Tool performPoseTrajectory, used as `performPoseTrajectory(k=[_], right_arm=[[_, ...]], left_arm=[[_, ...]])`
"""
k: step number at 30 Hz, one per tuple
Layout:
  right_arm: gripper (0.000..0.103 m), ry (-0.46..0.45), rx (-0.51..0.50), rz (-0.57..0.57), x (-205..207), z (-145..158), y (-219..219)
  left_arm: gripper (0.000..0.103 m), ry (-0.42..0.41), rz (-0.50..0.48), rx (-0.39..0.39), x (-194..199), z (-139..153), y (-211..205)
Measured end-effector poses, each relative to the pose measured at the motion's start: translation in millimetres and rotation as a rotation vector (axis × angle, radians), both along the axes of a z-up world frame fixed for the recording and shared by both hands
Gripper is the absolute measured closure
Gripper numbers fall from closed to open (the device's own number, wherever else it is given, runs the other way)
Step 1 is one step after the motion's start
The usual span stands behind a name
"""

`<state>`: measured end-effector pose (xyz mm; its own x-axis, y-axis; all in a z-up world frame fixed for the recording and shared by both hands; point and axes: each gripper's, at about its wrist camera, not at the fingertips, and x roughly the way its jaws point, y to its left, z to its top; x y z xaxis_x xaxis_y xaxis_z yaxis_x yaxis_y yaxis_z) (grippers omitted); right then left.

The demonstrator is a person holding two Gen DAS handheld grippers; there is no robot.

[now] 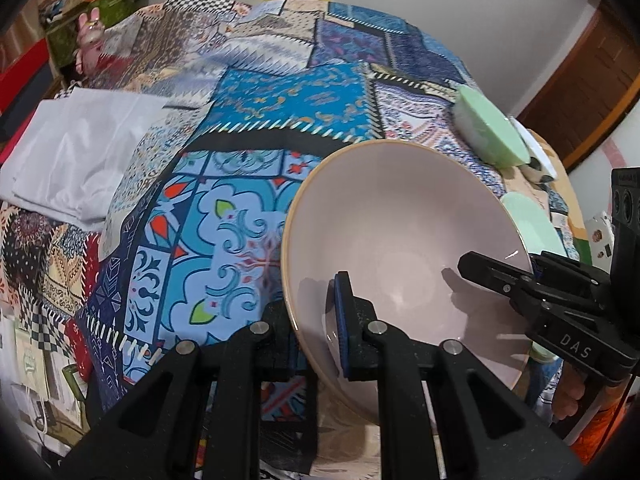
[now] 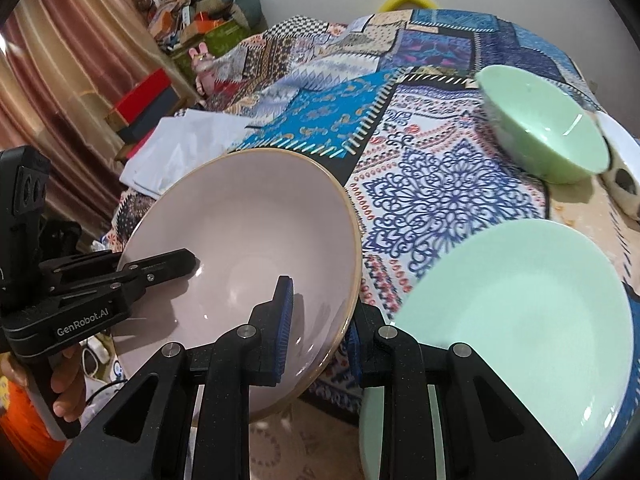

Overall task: Organize plates and bowls
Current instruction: 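Lift the pale pink bowl with both grippers and carry it over the plate stack, then lower the pale pink bowl onto the light green plate and open both grippers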

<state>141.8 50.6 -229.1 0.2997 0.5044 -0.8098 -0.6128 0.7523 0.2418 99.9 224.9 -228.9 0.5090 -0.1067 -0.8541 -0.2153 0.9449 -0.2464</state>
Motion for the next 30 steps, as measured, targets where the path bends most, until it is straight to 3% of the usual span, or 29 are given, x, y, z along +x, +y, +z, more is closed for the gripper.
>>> performPoseTrajectory(k=[21,23,28,30], right_arm=[[0.078,-0.035,-0.044,0.036,-1,-1,9],[0.078,-0.042,-0.038,0.033,-2,3,5],[0.074,-0.088,-0.004,0.01,-3,26,-13],[0.069,-0.11,0.003,-0.004,-4,33,-20]], left_arm=[[0.086,-0.001,0.027,0.085,-2,-4,-1],[0.081,-0.013,0.031,0.099,-5,2,-2],[0.058,-0.077,0.045,0.124,-11,25,-6],[0.054,-0.102,0.046,0.14,-12,35,-10]])
